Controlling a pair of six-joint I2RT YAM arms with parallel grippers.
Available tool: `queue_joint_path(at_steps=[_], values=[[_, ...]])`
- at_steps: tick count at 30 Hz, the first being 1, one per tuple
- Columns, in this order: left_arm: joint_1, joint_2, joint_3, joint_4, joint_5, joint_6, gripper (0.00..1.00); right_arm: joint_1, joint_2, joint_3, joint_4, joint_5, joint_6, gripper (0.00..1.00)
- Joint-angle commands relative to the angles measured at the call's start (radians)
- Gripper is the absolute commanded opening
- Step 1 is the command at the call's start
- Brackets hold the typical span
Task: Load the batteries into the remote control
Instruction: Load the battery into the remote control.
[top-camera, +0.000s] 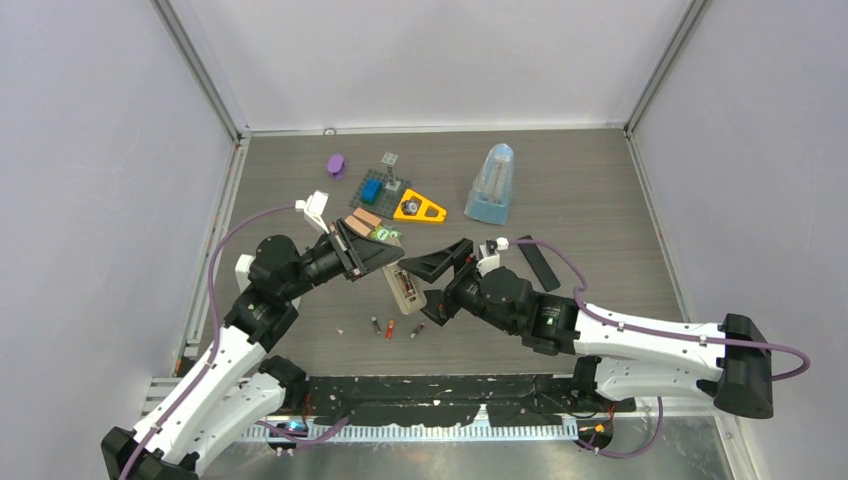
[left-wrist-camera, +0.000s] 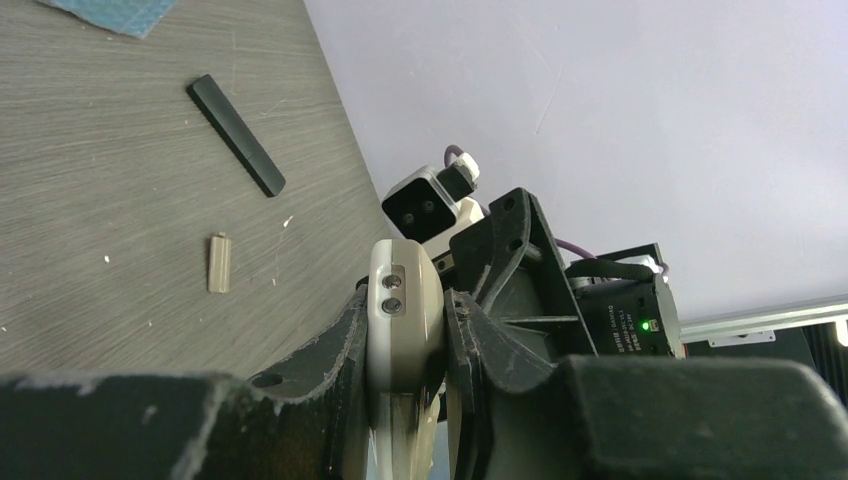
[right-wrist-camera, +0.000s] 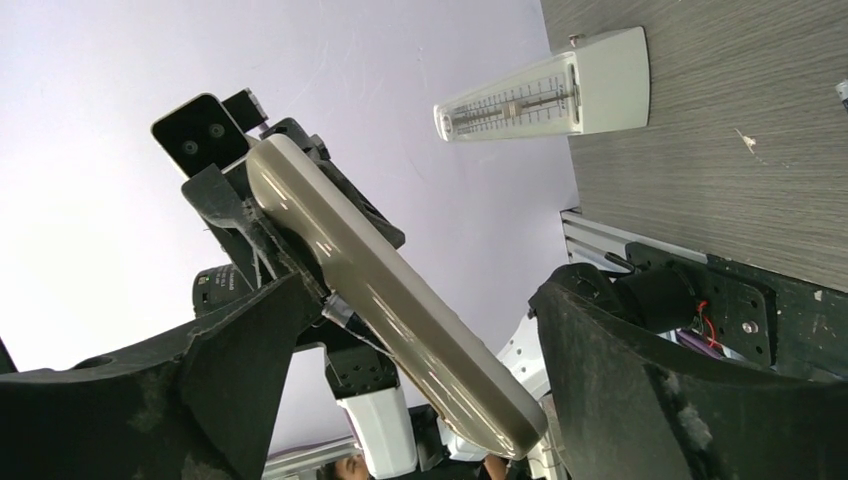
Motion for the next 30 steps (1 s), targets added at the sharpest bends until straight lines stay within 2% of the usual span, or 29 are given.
queue_joint_path(at_steps=[1,9,15,30], values=[[0.001,-0.005,0.019,0.06,0.022,0.011,0.0,-0.004,0.006,-0.01,0.082,-0.016,-0.003,0.85],[0.002,-0.005,0.021,0.051,0.01,0.004,0.0,-0.005,0.002,-0.03,0.109,-0.027,-0.013,0.67],[0.003,-0.001,0.024,0.024,-0.002,-0.025,0.0,-0.005,0.009,-0.036,0.119,-0.041,-0.027,0.6],[0.002,0.01,0.037,-0.032,-0.002,-0.208,0.0,-0.005,0.012,-0.039,0.105,-0.061,-0.065,0.4]])
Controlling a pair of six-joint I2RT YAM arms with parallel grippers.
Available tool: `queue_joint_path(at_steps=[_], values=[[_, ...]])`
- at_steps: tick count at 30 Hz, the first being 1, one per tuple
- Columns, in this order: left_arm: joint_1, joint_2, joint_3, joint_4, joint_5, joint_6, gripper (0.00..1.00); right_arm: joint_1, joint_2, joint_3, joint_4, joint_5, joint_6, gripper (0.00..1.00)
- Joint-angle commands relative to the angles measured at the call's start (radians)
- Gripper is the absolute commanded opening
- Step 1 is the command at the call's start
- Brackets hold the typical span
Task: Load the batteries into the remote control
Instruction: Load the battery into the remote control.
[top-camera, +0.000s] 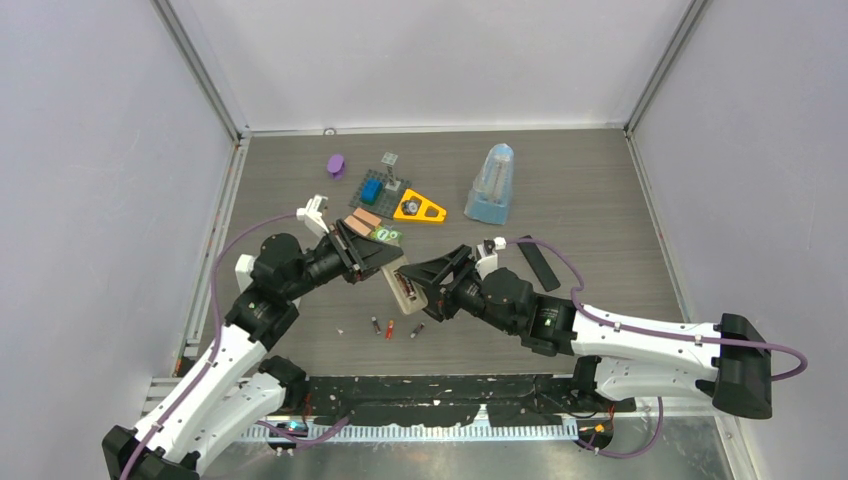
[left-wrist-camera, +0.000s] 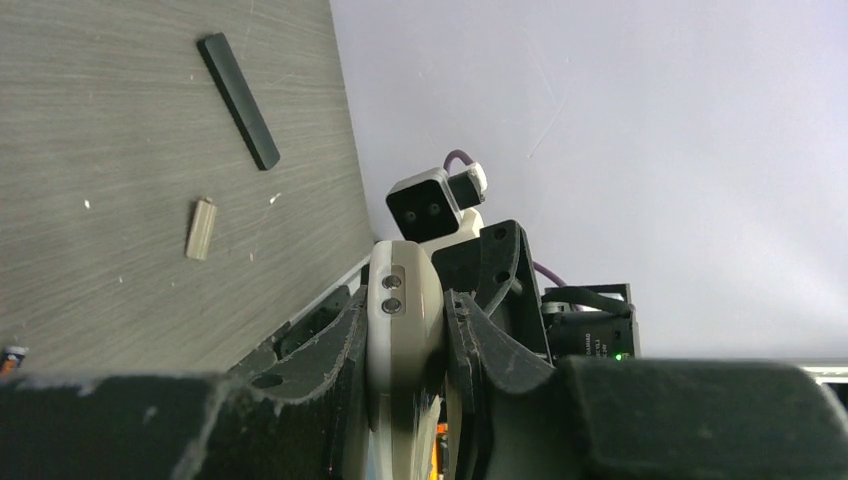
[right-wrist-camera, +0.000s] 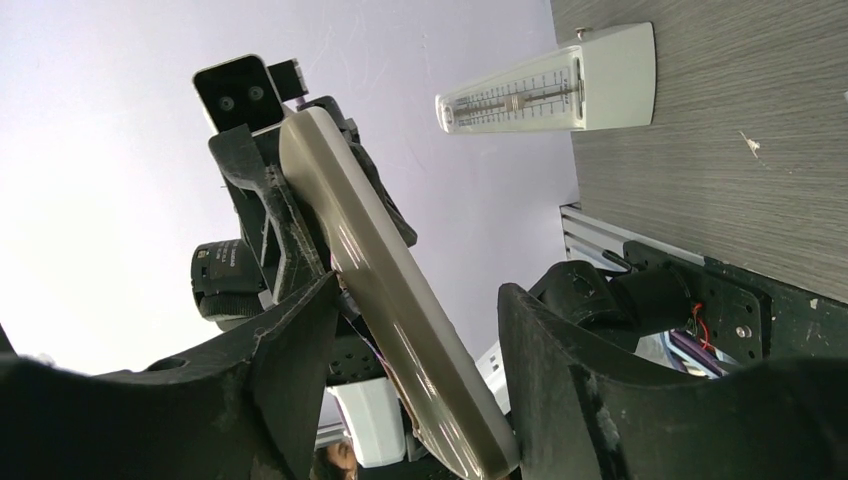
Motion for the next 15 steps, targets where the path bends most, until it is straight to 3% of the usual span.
queue_joint_path(at_steps=[1,7,15], values=[[-0.002,0.003,0.033,0.032,0.028,-0.103,0.0,0.003,0.0,0.001,0.023,-0.017,-0.03,0.38],[-0.002,-0.012,-0.004,0.073,0.037,-0.206,0.0,0.003,-0.025,-0.012,0.019,0.0,-0.03,0.37],[-0.002,-0.024,-0.009,0.073,0.024,-0.219,0.0,0.003,-0.05,-0.03,0.018,0.017,-0.031,0.37]])
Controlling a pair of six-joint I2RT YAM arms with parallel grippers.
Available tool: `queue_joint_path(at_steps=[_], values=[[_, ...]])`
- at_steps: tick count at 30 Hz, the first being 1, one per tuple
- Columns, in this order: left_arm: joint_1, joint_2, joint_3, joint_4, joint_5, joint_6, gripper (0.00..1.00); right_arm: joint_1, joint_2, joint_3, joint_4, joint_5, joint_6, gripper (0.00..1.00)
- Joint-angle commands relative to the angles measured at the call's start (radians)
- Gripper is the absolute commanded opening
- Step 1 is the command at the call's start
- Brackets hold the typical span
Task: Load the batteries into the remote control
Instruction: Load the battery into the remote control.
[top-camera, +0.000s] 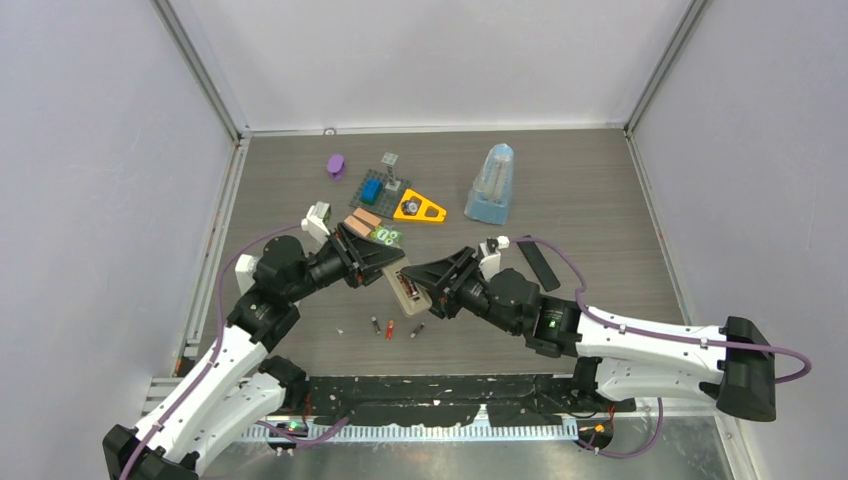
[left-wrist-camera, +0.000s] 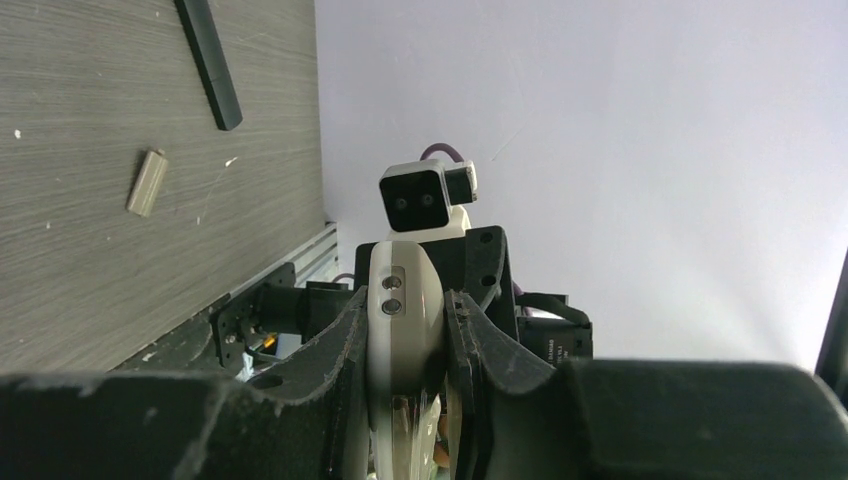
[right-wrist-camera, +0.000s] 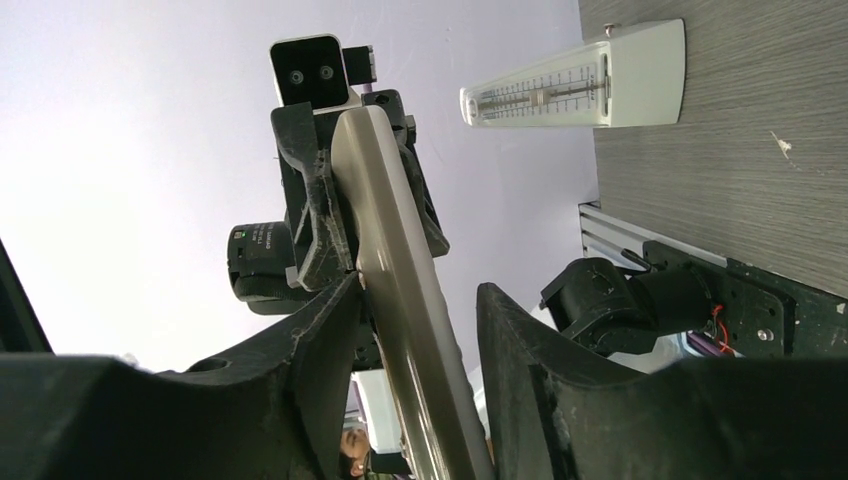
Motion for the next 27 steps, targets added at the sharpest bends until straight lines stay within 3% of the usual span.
queue_joint_path(at_steps=[1,11,14,21,27], values=[[-0.001,-0.019,0.012,0.084,0.013,-0.028,0.0,0.003,-0.024,-0.018,-0.01,0.015,-0.021,0.38],[0.0,-0.018,0.011,0.079,0.002,-0.027,0.0,0.003,-0.051,0.006,-0.053,0.019,-0.092,0.38],[-0.001,-0.017,0.011,0.081,0.003,-0.022,0.0,0.003,-0.053,0.009,-0.057,0.017,-0.104,0.43],[0.003,-0.006,0.029,0.081,0.026,0.135,0.0,0.002,-0.092,0.019,-0.055,0.049,-0.173,0.87],[0.029,0.023,0.104,-0.004,0.149,0.468,0.0,0.002,-0.147,0.005,-0.124,0.067,-0.246,0.98]])
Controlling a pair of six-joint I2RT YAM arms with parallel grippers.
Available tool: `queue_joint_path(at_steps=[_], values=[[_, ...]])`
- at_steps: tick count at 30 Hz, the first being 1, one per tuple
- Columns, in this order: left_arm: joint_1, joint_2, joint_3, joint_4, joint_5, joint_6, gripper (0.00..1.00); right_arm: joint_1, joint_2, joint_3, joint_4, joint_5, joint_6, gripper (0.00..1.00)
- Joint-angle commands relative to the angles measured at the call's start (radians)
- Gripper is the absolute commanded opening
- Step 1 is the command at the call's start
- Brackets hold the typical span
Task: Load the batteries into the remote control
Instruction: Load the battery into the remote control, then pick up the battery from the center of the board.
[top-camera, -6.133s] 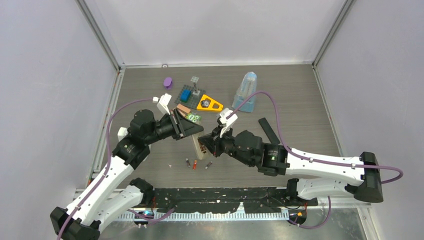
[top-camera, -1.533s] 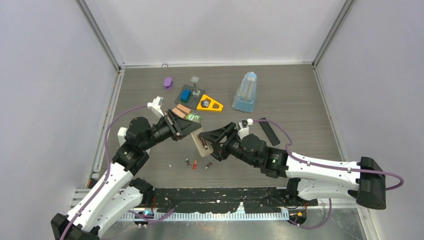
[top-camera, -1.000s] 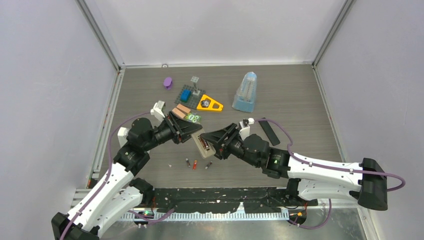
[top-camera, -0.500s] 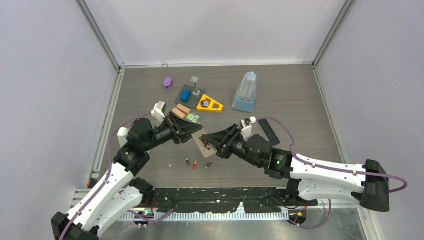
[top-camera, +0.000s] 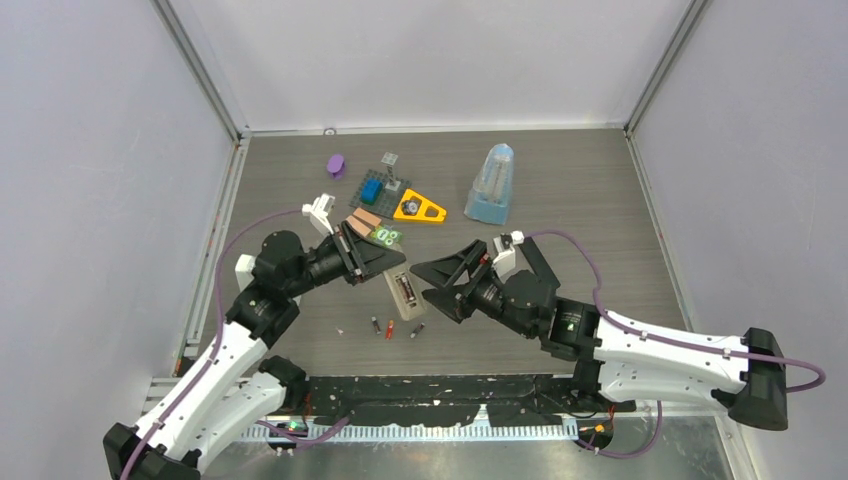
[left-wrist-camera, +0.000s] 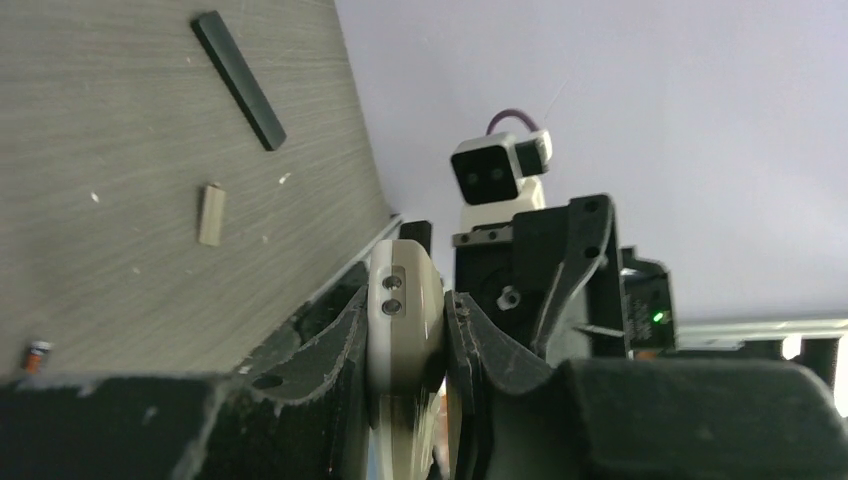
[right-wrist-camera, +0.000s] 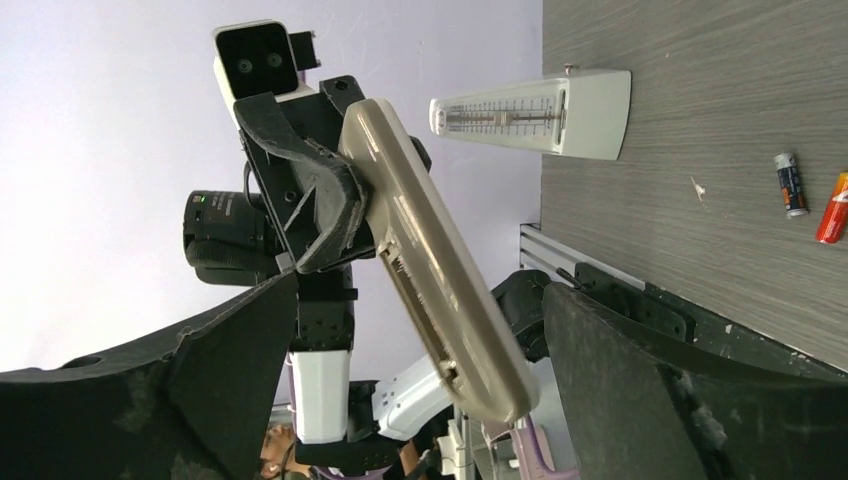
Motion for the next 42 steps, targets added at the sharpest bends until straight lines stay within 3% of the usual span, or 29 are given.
queue_joint_path(at_steps=[1,5,8,13,16,25,30,36,42], values=[[0.025,0.01,0.103,-0.042,0.119,0.324,0.0,0.002,-0.066,-0.007,-0.03,0.042,-0.086,0.98],[0.049,0.003,0.12,-0.072,0.249,0.533,0.0,0.001,-0.136,-0.031,-0.13,0.074,-0.15,0.96],[0.054,-0.011,0.12,-0.101,0.326,0.671,0.0,0.001,-0.17,-0.002,-0.316,0.142,-0.216,0.89],[0.055,-0.029,0.185,-0.295,0.225,0.842,0.0,-0.011,-0.115,0.094,-0.54,0.214,-0.356,0.84],[0.056,-0.031,0.2,-0.314,0.16,0.853,0.0,-0.023,-0.011,0.169,-0.565,0.199,-0.525,0.83],[0.104,-0.041,0.17,-0.335,0.017,0.747,0.0,-0.088,0.332,0.314,-0.568,-0.052,-0.91,0.84],[0.223,-0.028,0.147,-0.376,-0.016,0.694,0.0,-0.071,0.48,0.382,-0.531,-0.106,-0.9,0.74],[0.363,0.029,0.13,-0.441,-0.046,0.656,0.0,0.017,0.717,0.589,-0.643,0.001,-0.763,0.58],[0.392,0.035,0.135,-0.452,-0.099,0.666,0.0,0.065,0.888,0.745,-0.757,0.066,-0.616,0.44]])
